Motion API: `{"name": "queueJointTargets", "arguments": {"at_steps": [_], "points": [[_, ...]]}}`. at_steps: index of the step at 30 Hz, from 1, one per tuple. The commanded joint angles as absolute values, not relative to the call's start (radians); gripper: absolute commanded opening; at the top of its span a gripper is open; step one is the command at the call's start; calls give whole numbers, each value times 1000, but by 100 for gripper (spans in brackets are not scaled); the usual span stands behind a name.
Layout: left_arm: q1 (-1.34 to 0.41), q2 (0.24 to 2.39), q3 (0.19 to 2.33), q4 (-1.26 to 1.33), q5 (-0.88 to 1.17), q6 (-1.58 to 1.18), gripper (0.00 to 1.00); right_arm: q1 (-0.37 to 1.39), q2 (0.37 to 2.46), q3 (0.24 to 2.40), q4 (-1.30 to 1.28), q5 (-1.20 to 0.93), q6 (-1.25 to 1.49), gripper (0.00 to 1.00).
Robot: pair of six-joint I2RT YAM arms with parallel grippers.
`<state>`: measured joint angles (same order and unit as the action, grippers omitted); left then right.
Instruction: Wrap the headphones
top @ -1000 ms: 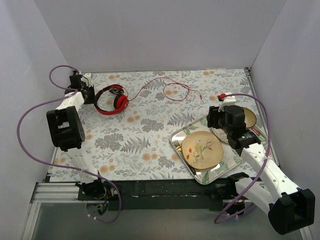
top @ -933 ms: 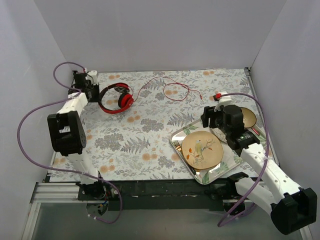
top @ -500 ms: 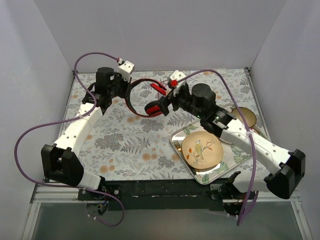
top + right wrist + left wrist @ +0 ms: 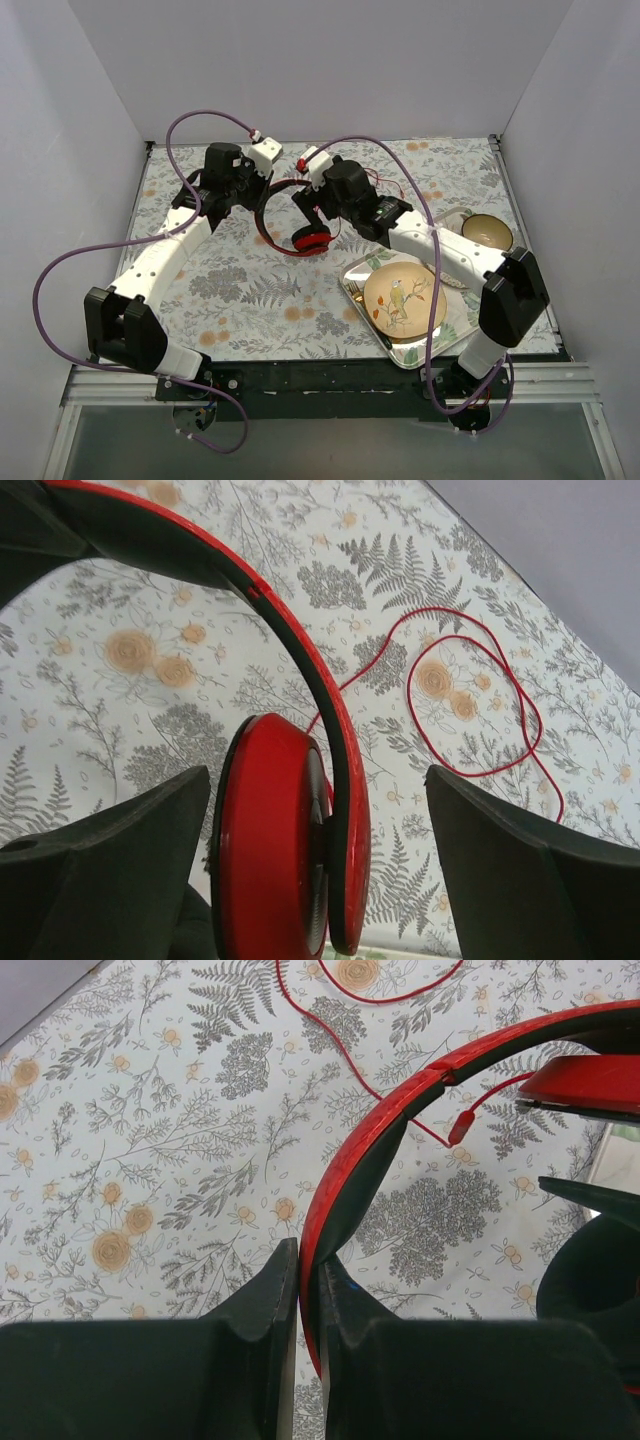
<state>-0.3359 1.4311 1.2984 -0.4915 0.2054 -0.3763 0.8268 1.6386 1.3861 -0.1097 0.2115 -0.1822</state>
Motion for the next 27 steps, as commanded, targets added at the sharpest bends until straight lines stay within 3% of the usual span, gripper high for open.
{"name": "queueJointTargets", "arguments": {"at_steps": [1,3,4,8,11,13,22,27], "points": [[-337,1374,1309,-492,248,-383,0,830,1675,1468,-149,296,-172,89],[-337,1374,1305,-494,255,-385,0,830,1697,1476,-164,305,-170,77],[-337,1376,1304,-492,250,-385,0,830,1694,1473,-163,304,-167,61],[-337,1391,1256,-436,163,-373,0,830,1669,1437,-124,284,-166,24],[-337,1407,1198,-385,92,-361,21,830,1651,1420,-109,270,-166,2],[-337,1411,1164,-373,84,-357,34,830,1638,1408,-94,268,-167,1],[-337,1428,1111,-374,52,-337,40,830,1629,1417,-80,293,-181,1],[-339,1439,1112,-410,86,-348,55,828,1637,1451,-80,340,-161,1]]}}
